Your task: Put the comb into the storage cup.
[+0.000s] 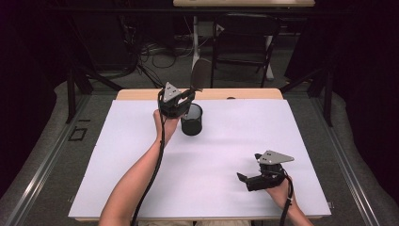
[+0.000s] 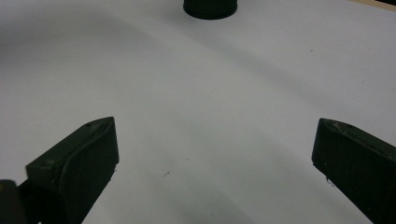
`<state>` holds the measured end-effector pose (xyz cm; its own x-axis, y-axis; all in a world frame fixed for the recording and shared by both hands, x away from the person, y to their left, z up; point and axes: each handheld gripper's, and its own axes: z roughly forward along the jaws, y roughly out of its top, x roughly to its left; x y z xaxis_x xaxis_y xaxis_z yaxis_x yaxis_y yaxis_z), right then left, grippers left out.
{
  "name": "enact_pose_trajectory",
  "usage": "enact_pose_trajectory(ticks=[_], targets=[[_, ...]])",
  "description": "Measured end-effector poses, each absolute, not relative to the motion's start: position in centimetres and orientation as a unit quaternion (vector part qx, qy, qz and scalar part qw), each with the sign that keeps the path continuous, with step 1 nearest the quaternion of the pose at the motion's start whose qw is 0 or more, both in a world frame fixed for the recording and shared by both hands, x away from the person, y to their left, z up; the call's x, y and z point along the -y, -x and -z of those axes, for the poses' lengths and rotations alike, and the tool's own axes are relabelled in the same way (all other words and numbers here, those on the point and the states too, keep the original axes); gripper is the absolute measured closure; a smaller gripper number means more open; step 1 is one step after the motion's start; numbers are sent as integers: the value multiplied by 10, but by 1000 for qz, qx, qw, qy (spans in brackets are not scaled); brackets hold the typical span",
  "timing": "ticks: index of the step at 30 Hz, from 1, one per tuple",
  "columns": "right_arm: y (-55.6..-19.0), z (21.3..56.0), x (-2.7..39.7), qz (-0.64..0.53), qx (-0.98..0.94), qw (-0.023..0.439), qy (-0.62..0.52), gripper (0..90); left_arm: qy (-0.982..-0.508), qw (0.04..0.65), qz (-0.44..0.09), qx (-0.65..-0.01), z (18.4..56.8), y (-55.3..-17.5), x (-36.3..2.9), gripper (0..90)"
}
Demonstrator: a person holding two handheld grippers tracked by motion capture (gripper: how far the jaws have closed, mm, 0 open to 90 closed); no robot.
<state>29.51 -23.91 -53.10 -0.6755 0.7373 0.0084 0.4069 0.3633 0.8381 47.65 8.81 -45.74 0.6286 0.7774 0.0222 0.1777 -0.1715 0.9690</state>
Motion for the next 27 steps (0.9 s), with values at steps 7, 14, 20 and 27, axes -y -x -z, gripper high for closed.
enact_pose_trajectory(ticks=[7,14,20,27], targets=[[-295,531,239,-438,-804,188,-356,1,-717,549,-269,-334,460,-478,-86,725],[-295,531,239,-438,-804,187,-356,1,-727,539,-267,-331,464,-479,-84,725],[-295,531,239,-438,-804,187,-356,1,-731,535,-265,-331,466,-480,-83,725],[-295,531,239,-438,-804,188,-355,1,-732,534,-263,-332,467,-481,-83,725]])
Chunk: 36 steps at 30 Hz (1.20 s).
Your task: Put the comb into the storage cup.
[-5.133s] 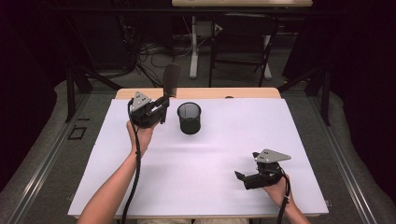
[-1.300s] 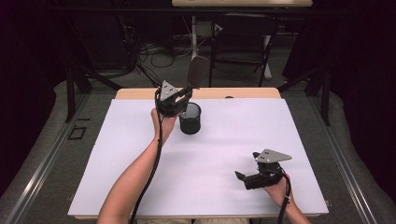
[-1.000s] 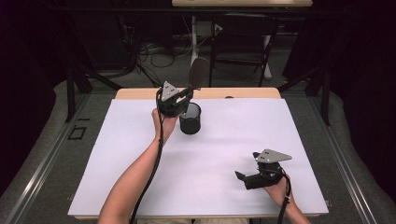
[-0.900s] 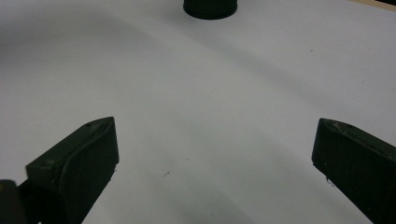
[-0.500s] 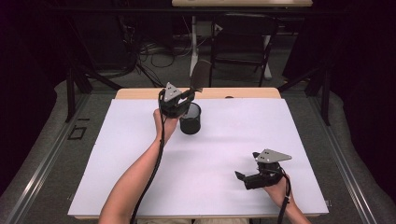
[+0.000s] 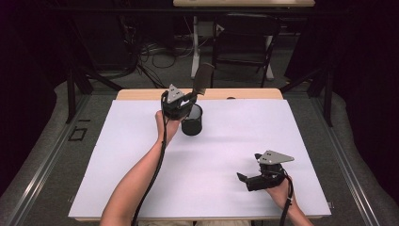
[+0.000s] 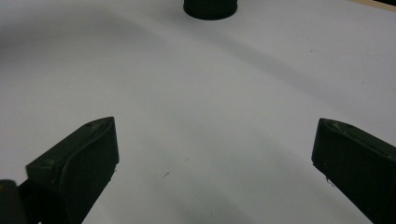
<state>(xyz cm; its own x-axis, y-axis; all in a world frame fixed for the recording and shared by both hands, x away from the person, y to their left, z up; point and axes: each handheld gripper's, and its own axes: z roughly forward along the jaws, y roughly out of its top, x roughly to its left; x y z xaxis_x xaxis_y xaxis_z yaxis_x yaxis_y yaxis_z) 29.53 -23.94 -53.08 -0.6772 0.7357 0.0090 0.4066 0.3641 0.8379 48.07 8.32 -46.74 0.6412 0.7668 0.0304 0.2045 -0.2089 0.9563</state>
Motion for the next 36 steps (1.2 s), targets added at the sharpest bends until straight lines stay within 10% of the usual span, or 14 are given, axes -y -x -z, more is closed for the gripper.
enact_pose_trajectory(ticks=[36], targets=[[-295,531,240,-437,-805,187,-355,1,-746,515,-250,-340,484,-485,-87,724]])
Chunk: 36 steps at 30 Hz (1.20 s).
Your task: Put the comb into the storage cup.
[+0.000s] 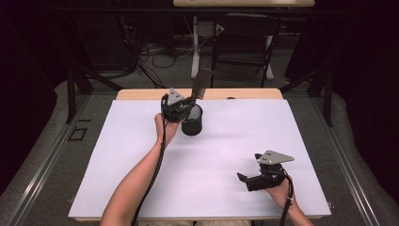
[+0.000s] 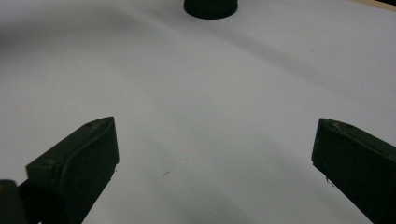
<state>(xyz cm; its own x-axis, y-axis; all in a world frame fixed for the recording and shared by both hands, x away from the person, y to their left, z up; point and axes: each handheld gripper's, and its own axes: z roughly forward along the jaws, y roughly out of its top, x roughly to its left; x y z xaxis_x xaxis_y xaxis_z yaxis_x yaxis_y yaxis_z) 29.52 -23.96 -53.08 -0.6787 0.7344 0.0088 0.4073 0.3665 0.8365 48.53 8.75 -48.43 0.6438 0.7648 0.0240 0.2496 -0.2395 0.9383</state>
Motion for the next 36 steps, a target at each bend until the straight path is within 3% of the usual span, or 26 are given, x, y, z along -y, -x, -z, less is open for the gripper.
enact_pose_trajectory(ticks=[25,36], targets=[[-295,531,239,-436,-807,186,-352,5,-764,490,-235,-347,492,-490,-86,724],[-295,531,239,-436,-807,186,-351,6,-782,452,-246,-353,493,-488,-77,720]])
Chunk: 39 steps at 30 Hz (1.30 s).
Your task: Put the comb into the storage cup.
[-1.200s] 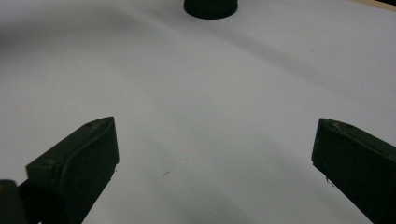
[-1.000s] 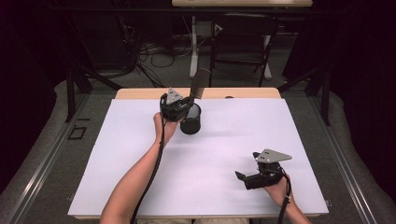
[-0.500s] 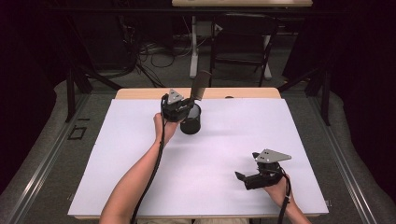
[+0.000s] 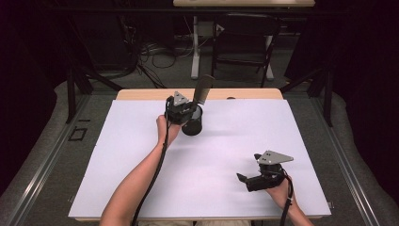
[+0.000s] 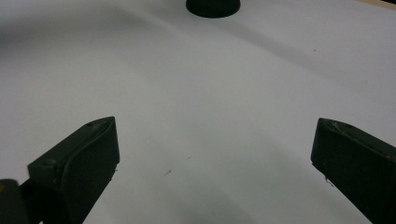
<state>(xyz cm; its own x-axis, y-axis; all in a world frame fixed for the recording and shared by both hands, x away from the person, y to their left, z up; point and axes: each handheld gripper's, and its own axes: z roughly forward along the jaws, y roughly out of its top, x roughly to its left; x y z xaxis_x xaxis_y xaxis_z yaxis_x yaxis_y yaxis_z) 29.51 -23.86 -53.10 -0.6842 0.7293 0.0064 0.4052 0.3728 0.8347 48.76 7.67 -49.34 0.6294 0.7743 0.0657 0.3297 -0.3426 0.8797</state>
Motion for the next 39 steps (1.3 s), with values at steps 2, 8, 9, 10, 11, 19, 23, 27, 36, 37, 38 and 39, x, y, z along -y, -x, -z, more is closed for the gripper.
enact_pose_trajectory(ticks=[2,8,9,10,11,19,23,27,36,37,38,39], targets=[[-295,531,238,-436,-808,185,-351,6,-785,447,-242,-354,493,-487,-76,719],[-295,531,239,-436,-808,185,-351,6,-793,430,-240,-358,494,-486,-74,712],[-295,531,239,-436,-807,186,-351,6,-793,430,-240,-359,495,-485,-73,701],[-295,531,239,-436,-807,186,-351,6,-794,428,-240,-358,495,-484,-73,698],[-295,531,239,-436,-807,186,-352,6,-796,428,-239,-355,494,-483,-73,701],[-295,531,238,-437,-807,187,-350,6,-791,432,-230,-366,490,-479,-79,519],[-295,531,238,-435,-808,185,-352,6,-789,431,-225,-376,486,-478,-83,400],[-295,531,238,-435,-808,185,-352,6,-793,429,-221,-370,483,-474,-85,334],[-295,530,238,-436,-808,186,-350,6,-800,439,-205,-354,477,-457,-89,163],[-295,530,238,-436,-808,186,-350,6,-801,440,-204,-351,476,-456,-89,160],[-295,530,238,-436,-808,186,-349,6,-803,437,-204,-350,476,-454,-90,156],[-295,530,238,-437,-808,187,-349,6,-805,436,-202,-348,475,-453,-91,146]])
